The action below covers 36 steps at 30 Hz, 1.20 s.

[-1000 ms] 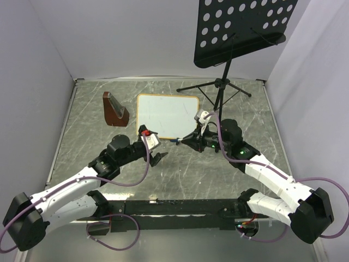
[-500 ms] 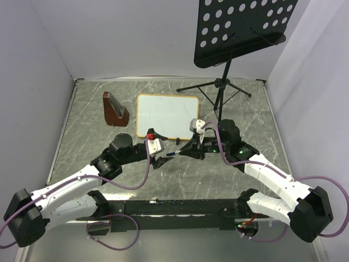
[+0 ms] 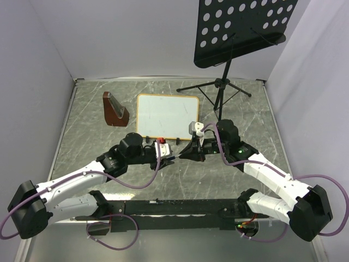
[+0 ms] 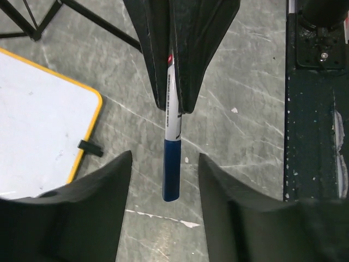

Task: Write a sentence on the whiteboard
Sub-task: Open the whiteboard marker at the center of the board.

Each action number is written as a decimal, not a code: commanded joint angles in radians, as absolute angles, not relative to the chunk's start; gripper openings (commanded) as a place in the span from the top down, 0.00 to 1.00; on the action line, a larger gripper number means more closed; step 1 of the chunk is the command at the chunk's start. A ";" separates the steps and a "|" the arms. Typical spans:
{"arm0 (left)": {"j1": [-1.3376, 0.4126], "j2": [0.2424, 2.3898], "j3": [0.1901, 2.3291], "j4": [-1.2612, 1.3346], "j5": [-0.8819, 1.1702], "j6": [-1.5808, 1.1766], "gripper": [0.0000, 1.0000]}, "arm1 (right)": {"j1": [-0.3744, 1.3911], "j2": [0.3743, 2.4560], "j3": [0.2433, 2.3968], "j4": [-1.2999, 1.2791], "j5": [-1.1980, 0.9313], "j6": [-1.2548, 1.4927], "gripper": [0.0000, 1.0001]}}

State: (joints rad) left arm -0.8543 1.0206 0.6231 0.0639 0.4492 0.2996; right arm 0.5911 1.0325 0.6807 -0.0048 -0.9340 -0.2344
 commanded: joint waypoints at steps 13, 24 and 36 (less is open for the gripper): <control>-0.859 1.083 0.752 -0.061 0.431 0.321 0.99 | 0.587 1.046 0.710 0.014 -0.985 -0.267 1.00; -0.844 1.057 0.790 -0.155 0.428 0.324 0.99 | 0.588 1.057 0.719 -0.032 -0.982 -0.318 1.00; -0.839 1.146 0.877 -0.267 0.459 0.347 0.99 | 0.589 1.077 0.736 -0.055 -1.002 -0.319 0.80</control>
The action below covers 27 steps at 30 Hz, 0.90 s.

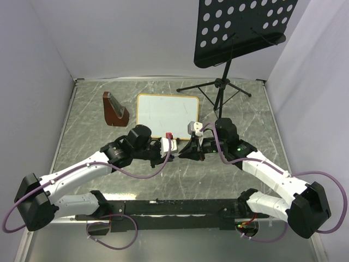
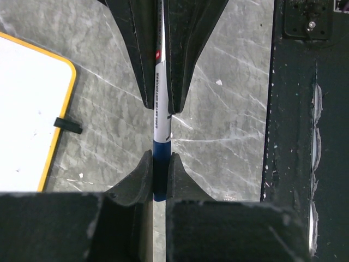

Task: Write a sentence on the whiteboard
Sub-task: Open the whiteboard marker at the center of the board.

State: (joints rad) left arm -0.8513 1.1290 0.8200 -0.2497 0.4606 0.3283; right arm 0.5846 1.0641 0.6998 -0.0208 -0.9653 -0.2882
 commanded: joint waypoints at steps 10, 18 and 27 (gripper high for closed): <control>-0.828 1.166 0.913 -0.311 0.457 0.357 0.99 | 0.588 1.097 0.749 -0.086 -1.006 -0.333 0.66; -0.824 1.177 0.914 -0.313 0.468 0.350 0.99 | 0.589 1.098 0.742 -0.060 -1.026 -0.295 0.57; -0.824 1.193 0.916 -0.310 0.479 0.345 0.99 | 0.589 1.098 0.733 -0.023 -1.032 -0.258 0.63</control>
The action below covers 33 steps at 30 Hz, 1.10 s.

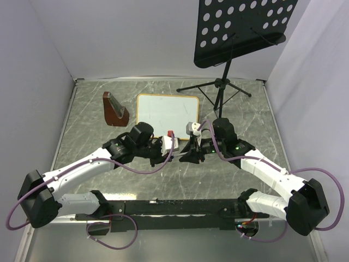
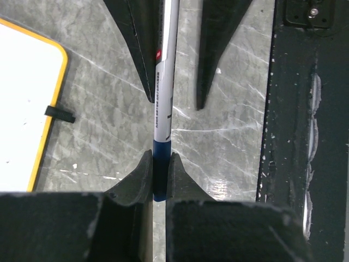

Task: Write a sentence on the whiteboard
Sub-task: Open the whiteboard marker at the center of the board.

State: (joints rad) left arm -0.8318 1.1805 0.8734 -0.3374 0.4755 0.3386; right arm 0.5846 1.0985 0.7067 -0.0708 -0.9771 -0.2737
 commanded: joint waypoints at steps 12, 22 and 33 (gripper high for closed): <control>-0.792 1.155 0.887 -0.359 0.430 0.396 0.99 | 0.559 1.101 0.788 -0.147 -1.066 -0.316 1.00; -0.646 0.775 0.621 -0.321 0.390 0.476 0.99 | 0.420 1.005 0.787 -0.186 -1.126 -0.321 1.00; -0.624 1.023 0.696 -0.212 0.408 -0.088 0.99 | 0.362 0.985 0.742 -0.075 -0.977 -0.094 1.00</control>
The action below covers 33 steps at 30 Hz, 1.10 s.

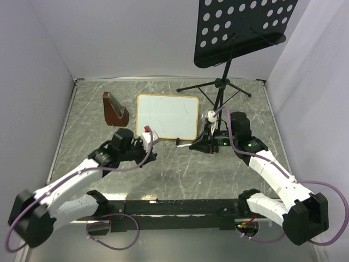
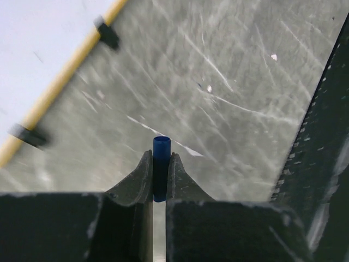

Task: Write a sentence on the whiteboard
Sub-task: Open the whiteboard marker at the center of the board, then place the pen cap at the center of the board.

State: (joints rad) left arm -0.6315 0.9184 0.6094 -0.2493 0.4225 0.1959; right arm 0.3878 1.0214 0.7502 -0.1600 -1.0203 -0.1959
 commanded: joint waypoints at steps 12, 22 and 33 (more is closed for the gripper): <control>-0.867 1.144 0.492 0.035 0.057 -0.730 0.99 | 0.321 0.979 0.736 -0.052 -0.977 -0.044 1.00; -0.914 1.299 0.542 -0.018 -0.146 -0.778 0.88 | 0.307 0.999 0.746 -0.067 -0.973 -0.058 1.00; -0.881 1.110 0.597 -0.120 -0.200 -0.732 0.25 | 0.295 1.009 0.755 -0.077 -1.005 -0.071 1.00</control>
State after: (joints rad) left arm -0.9104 1.2434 0.5190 -0.0937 -0.1608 -0.7704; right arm 0.3084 1.0142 0.7441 -0.0975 -0.9703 -0.0639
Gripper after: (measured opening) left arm 0.683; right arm 0.186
